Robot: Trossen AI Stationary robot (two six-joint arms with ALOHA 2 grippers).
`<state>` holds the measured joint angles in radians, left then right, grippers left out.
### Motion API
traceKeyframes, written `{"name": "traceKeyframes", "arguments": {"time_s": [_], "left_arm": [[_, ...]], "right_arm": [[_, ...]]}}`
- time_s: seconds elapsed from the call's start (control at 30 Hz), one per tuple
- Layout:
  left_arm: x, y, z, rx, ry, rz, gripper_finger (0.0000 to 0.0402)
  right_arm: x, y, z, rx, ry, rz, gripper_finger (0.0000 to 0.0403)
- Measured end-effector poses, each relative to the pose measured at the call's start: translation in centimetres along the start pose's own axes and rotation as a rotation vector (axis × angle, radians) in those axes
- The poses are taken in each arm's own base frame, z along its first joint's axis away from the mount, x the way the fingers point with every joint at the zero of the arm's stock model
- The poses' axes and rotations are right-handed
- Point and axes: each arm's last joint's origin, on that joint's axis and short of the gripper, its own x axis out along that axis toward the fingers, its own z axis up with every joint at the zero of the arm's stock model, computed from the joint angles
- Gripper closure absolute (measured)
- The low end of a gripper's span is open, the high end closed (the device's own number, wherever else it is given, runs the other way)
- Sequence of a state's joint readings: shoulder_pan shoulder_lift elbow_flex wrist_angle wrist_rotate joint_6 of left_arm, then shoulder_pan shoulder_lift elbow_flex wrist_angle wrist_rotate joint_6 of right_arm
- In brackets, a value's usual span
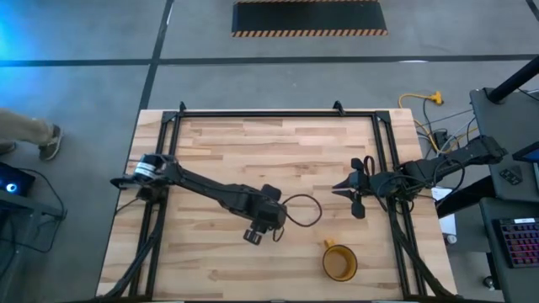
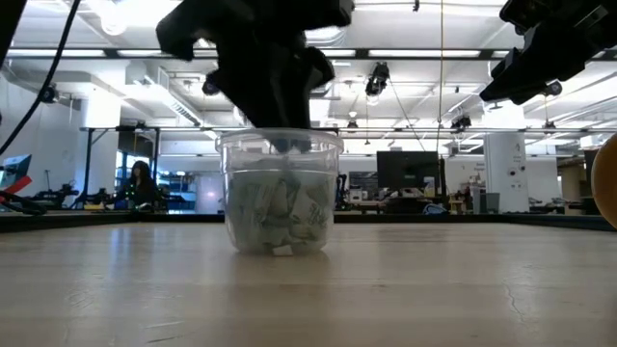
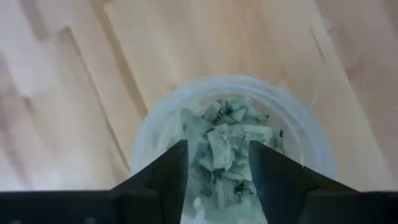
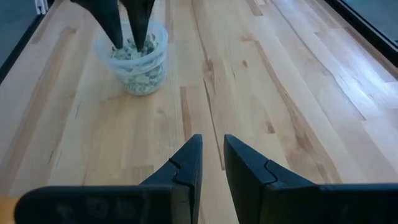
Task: Pick and place Stevia / Truvia into bins
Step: Return to Home Position
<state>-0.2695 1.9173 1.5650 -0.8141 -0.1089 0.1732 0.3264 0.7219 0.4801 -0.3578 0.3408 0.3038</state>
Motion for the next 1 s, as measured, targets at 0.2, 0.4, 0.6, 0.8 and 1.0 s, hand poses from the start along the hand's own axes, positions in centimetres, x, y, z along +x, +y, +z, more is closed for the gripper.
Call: {"name": "traceKeyframes", "arguments": {"time_s": [0.2,0.4,0.6,0.8,1.0], "left_arm": [[-4.1,0.5,-0.7,-0.007,-0.034,0.033,0.0233],[-10.0,1.0,-2.2,-0.035,-0.146,0.112,0.0233],[-16.1,1.3,-5.0,-0.001,-0.345,0.196,0.0233],[-18.3,1.6,-10.0,-0.112,-0.634,0.506,0.0233],[-16.7,1.5,-17.3,-0.279,-0.870,0.611,0.0233]], "right_arm": [[0.0,0.0,0.0,0.000,-0.002,0.001,0.0344],[-0.1,0.2,0.7,-0.011,-0.073,0.021,0.0344],[-0.7,0.4,2.1,-0.198,-0.205,0.035,0.0344],[-1.7,0.2,3.4,-0.265,-0.265,-0.047,0.0344],[-2.3,-0.5,3.6,-0.142,-0.292,-0.231,0.0344]]}}
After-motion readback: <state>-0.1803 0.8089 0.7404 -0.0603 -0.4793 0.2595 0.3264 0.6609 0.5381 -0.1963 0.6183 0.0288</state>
